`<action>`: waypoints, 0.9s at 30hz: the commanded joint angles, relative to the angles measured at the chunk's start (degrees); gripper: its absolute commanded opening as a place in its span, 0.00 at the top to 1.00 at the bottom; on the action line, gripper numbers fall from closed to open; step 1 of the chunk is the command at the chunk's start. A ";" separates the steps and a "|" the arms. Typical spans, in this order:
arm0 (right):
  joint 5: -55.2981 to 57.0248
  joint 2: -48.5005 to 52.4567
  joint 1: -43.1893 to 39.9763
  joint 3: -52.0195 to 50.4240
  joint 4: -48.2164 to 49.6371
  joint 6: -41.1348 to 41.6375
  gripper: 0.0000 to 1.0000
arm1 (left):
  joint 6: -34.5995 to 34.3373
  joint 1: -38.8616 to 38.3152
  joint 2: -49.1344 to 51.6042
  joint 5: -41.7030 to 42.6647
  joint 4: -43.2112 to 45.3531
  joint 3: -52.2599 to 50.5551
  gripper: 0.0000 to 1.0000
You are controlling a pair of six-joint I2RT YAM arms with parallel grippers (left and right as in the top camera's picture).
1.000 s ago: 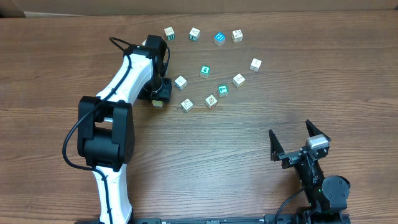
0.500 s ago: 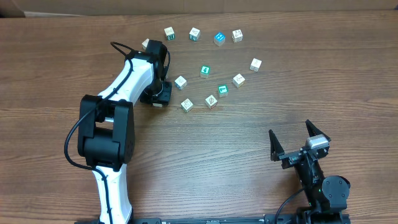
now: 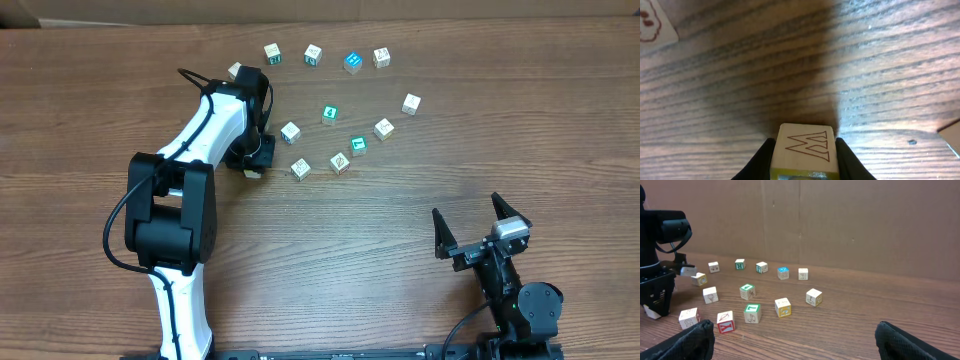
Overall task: Form a horizontal line
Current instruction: 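Lift the S block and carry it left and back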
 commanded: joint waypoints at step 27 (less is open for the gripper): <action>0.52 -0.68 -0.11 -0.57 0.28 0.15 0.00 | -12.31 -0.44 -32.26 2.58 -24.39 2.38 0.84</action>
